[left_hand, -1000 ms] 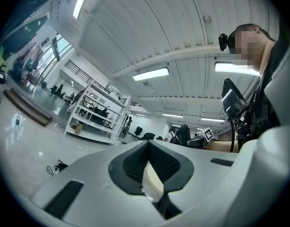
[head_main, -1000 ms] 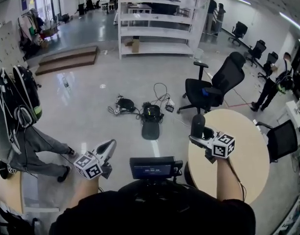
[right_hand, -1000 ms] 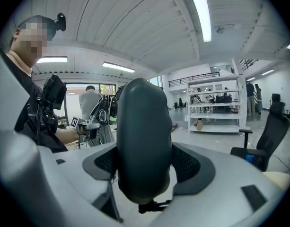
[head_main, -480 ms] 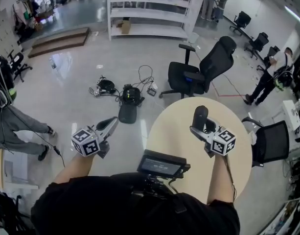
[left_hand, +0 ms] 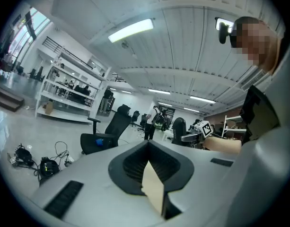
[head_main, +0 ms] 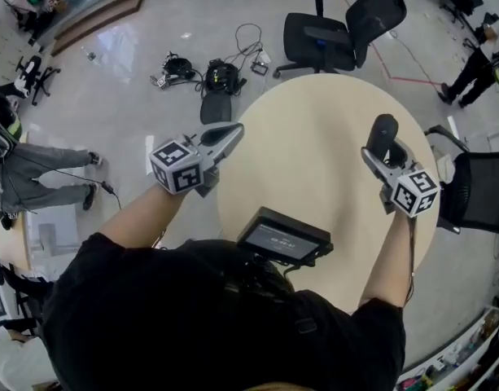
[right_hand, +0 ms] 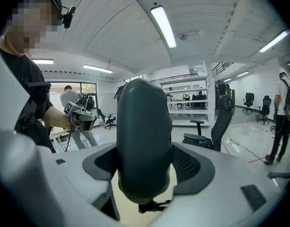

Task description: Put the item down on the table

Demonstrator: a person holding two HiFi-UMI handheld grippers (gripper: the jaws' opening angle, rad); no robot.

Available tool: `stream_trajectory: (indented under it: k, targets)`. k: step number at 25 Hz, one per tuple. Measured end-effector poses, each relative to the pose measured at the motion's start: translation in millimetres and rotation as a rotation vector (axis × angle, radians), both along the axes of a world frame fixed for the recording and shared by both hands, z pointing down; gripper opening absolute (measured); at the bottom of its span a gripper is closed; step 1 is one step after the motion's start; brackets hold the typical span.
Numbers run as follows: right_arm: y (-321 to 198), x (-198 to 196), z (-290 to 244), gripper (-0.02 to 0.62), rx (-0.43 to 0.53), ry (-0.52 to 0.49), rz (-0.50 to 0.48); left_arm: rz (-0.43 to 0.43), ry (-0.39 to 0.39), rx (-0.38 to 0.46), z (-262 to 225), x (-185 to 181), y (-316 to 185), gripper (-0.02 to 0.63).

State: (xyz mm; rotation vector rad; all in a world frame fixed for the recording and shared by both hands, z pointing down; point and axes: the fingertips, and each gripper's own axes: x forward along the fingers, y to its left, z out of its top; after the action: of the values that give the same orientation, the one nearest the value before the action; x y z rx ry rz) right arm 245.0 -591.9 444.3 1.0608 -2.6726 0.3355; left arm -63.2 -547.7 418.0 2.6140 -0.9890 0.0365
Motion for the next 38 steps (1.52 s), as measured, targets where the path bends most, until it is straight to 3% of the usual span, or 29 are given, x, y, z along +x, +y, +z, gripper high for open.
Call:
stream_trajectory:
  k: [5, 10, 21, 25, 38]
  targets:
    - [-29.1, 71.6, 18.8, 0.342, -0.017, 0.016, 0.074, 0.048, -0.038, -0.01, 7.5, 58.2, -28.4, 0.002]
    - [-58.8, 149.3, 55.0, 0.342, -0.047, 0.046, 0.139, 0.073, -0.084, -0.069, 37.0, 112.3, -50.7, 0.002]
    - [-65.2, 284.4, 111.3, 0.342, -0.098, 0.195, 0.369, 0.175, -0.092, -0.1, 66.8, 183.0, -59.6, 0.002]
    - [-60.7, 315.7, 127.5, 0.342, -0.114, 0.257, 0.414, 0.197, -0.097, -0.111, 75.7, 197.6, -54.8, 0.002]
    - [-55.1, 367.8, 148.3, 0.342, -0.133, 0.286, 0.495, 0.197, -0.128, -0.15, 84.3, 207.6, -36.7, 0.002]
